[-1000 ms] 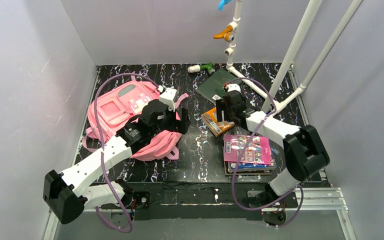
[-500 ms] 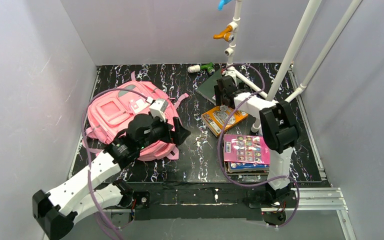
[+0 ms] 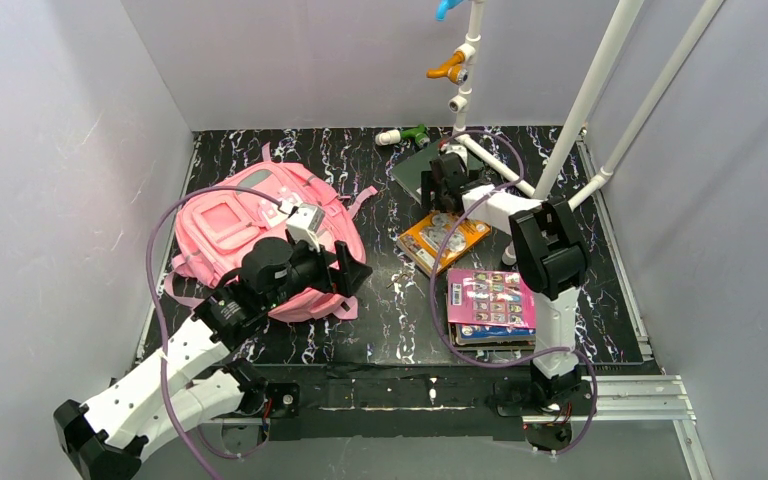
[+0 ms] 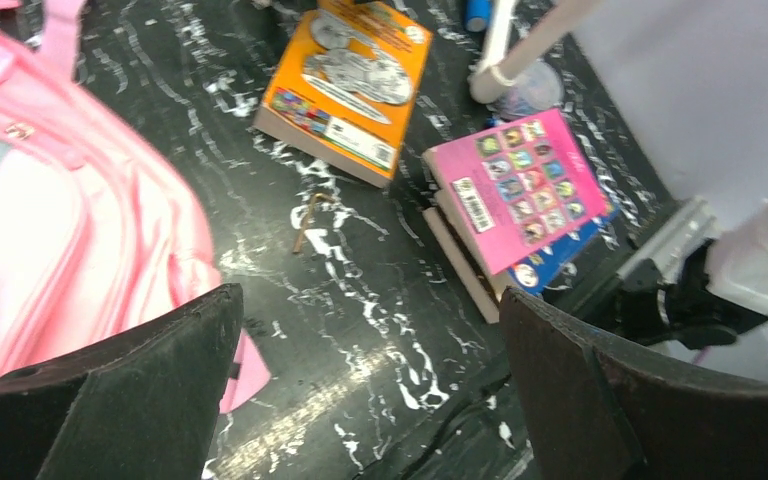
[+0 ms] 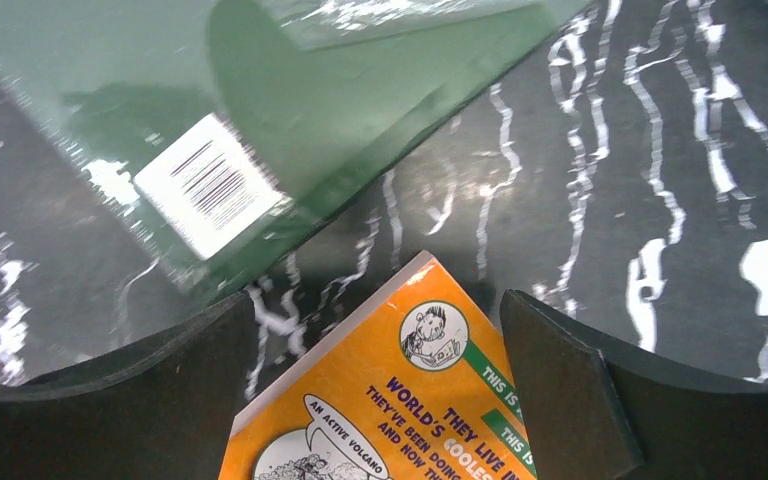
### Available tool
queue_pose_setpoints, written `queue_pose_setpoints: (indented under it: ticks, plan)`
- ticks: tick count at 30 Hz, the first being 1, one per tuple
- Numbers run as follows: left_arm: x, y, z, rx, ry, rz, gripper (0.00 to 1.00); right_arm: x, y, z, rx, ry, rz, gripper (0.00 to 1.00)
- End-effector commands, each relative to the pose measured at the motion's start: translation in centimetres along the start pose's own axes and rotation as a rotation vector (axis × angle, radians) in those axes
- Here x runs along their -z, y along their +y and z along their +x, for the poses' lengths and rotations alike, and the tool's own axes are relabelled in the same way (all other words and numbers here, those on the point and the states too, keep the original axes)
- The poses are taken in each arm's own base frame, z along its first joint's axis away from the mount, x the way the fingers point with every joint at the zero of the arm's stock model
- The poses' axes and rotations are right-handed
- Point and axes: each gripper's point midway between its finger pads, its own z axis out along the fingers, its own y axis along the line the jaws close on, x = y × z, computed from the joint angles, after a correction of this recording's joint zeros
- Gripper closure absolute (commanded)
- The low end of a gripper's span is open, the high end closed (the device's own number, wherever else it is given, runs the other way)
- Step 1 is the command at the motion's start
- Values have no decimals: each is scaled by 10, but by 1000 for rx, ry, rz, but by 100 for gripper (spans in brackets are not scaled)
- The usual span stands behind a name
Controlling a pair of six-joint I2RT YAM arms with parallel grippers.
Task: Pack the student bag
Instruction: Pick up the book from the center of the board.
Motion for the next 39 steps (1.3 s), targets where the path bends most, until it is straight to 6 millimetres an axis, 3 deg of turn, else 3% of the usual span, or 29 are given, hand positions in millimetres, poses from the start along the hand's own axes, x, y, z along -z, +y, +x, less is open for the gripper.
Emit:
queue_pose_setpoints:
  ticks: [1, 6, 10, 12, 16, 19, 23, 29, 34, 39]
  plan:
    - [-2, 36, 6, 7, 26, -205, 1, 28, 71, 43, -53, 93, -282, 2]
    - [-16, 55, 25, 31, 111, -307, 1, 59, 124, 61, 7, 126, -440, 2]
    - [-34, 52, 34, 68, 142, -284, 1, 81, 144, 52, 43, 101, -505, 1]
    - [-43, 49, 37, 86, 176, -277, 1, 95, 140, 38, 61, 76, -501, 2]
    - [-65, 49, 51, 97, 297, -297, 3, 125, 110, 16, 117, 9, -429, 2]
    - [-80, 43, 56, 101, 345, -262, 9, 139, 80, 29, 146, 10, -361, 2]
    - [-102, 37, 70, 136, 387, -206, 14, 146, 55, 72, 155, 71, -342, 2]
    - [-134, 38, 101, 160, 509, -183, 28, 147, 51, 111, 115, 110, -397, 12]
    - [-148, 47, 126, 169, 601, -209, 34, 139, 51, 124, 116, 134, -403, 19]
    - [-153, 44, 142, 226, 657, -192, 42, 141, 68, 135, 72, 167, -502, 27]
